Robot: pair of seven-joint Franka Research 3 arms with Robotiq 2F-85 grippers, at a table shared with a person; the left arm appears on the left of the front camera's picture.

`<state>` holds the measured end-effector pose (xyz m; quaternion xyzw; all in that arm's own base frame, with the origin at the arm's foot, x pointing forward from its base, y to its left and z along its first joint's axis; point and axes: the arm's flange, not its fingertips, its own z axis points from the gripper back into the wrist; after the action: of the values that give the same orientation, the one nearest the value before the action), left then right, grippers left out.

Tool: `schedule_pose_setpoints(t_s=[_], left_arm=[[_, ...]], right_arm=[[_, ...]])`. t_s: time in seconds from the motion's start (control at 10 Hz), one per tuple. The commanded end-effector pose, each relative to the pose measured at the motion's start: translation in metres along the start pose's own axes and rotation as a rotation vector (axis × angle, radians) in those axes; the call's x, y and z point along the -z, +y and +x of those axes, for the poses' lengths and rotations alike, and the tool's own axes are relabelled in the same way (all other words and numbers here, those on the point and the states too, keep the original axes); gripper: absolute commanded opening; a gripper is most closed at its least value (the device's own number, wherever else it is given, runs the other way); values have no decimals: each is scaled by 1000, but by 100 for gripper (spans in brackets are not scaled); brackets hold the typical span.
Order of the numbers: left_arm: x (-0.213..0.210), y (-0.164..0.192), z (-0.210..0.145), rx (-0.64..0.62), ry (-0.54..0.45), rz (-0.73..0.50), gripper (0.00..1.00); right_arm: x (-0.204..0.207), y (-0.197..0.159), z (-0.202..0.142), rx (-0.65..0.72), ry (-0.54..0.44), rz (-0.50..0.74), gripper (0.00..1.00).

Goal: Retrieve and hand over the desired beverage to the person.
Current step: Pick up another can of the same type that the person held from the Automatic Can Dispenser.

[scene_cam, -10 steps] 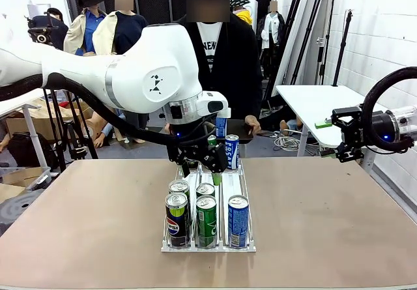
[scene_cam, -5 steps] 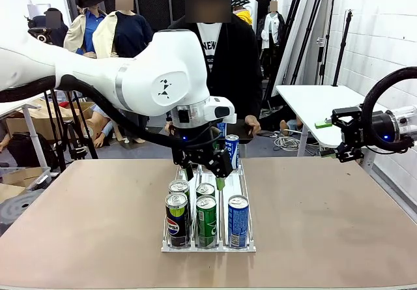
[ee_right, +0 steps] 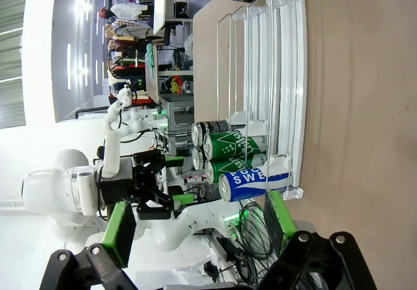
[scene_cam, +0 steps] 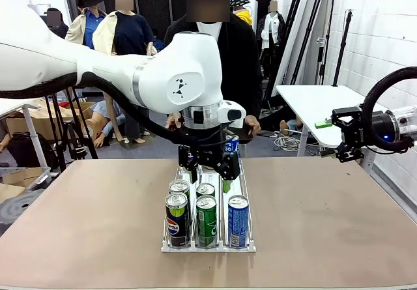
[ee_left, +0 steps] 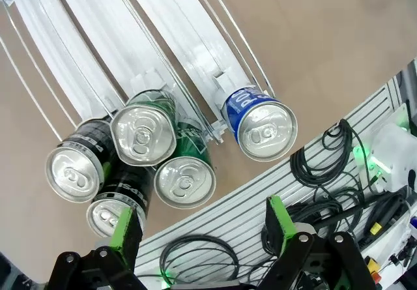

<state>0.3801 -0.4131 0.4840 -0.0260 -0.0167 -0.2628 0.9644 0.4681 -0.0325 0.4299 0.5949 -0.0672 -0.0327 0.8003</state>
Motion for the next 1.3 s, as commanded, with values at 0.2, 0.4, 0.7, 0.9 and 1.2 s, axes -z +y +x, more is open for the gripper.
schedule_pose_setpoints(t_s=[0.2,0.4,0.7,0.9,1.2], left_arm=[[10,-17,-3,-55,19,56,100],[13,-16,-13,-65,7,70,100],[16,-10,-20,-68,5,60,100],[19,-7,-21,-56,-5,68,100],[28,-2,-20,-34,-5,86,100]], right_arm=[[0,1,-1,3,1,-10,100],[0,1,-1,3,1,-10,100],[0,1,-1,3,1,-10,100],[0,1,-1,3,1,-10,100],[0,1,-1,3,1,-10,100]])
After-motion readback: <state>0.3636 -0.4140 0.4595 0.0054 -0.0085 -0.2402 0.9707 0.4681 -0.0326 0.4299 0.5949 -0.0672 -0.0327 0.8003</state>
